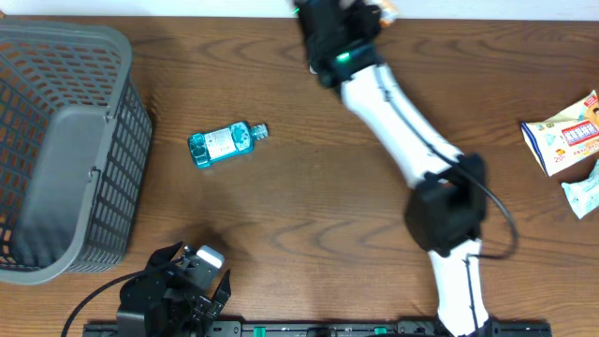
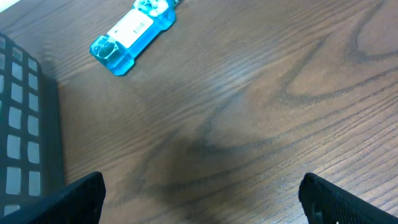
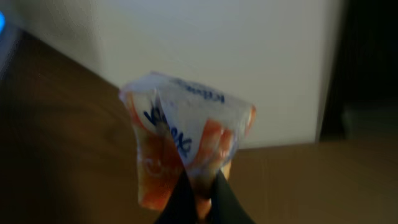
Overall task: Scan the item barcode
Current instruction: 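Carry the tissue pack right and release it at the right edge, then swing the right gripper left over the teal mouthwash bottle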
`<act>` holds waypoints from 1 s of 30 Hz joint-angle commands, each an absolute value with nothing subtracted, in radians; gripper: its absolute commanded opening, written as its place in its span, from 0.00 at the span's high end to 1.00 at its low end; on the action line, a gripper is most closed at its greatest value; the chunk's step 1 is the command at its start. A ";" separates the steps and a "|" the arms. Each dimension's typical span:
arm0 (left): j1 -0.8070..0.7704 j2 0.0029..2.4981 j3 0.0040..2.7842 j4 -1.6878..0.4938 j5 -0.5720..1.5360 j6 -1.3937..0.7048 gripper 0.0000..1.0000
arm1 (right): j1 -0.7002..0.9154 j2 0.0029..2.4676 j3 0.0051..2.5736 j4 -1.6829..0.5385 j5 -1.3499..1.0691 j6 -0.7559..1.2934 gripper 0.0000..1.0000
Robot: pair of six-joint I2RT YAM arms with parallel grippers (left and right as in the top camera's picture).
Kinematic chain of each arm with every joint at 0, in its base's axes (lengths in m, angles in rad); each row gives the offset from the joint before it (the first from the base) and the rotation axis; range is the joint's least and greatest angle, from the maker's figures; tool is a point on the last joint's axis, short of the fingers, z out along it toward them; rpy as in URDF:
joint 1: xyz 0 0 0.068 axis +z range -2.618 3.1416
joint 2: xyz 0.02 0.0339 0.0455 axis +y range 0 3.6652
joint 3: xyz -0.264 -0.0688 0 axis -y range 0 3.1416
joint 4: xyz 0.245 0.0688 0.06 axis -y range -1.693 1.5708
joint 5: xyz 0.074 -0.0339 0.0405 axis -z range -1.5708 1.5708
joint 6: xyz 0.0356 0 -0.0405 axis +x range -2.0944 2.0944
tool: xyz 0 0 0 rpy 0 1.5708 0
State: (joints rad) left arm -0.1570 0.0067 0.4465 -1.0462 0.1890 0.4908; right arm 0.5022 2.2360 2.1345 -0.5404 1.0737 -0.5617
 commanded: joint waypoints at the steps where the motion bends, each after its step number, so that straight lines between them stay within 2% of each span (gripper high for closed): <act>1: -0.153 0.007 0.444 -1.058 0.176 0.500 0.01 | 0.413 2.197 2.147 -0.680 1.100 -0.259 0.99; 7: -0.153 0.007 0.444 -1.058 0.175 0.500 0.01 | 0.245 2.200 2.144 -0.974 1.076 0.135 0.99; 9: -0.153 0.007 0.444 -1.058 0.176 0.500 0.01 | 0.185 2.200 2.144 -1.055 0.993 0.219 0.99; 15: -0.153 0.007 0.444 -1.058 0.176 0.500 0.01 | -0.031 2.206 2.123 -1.144 0.593 0.251 0.99; 22: -0.153 0.007 0.444 -1.058 0.176 0.500 0.01 | -0.215 2.206 2.001 -1.135 0.541 0.349 0.99; 25: -0.153 0.007 0.444 -1.058 0.176 0.500 0.01 | -0.259 2.206 1.950 -1.121 0.509 0.352 0.94; 30: -0.153 0.007 0.444 -1.058 0.176 0.500 0.01 | -0.300 2.206 1.875 -1.071 0.435 0.352 0.99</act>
State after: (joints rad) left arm -0.1570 0.0067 0.4465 -1.0462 0.1890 0.4911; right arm -0.2916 2.2028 1.9091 -1.0885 0.5045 0.3267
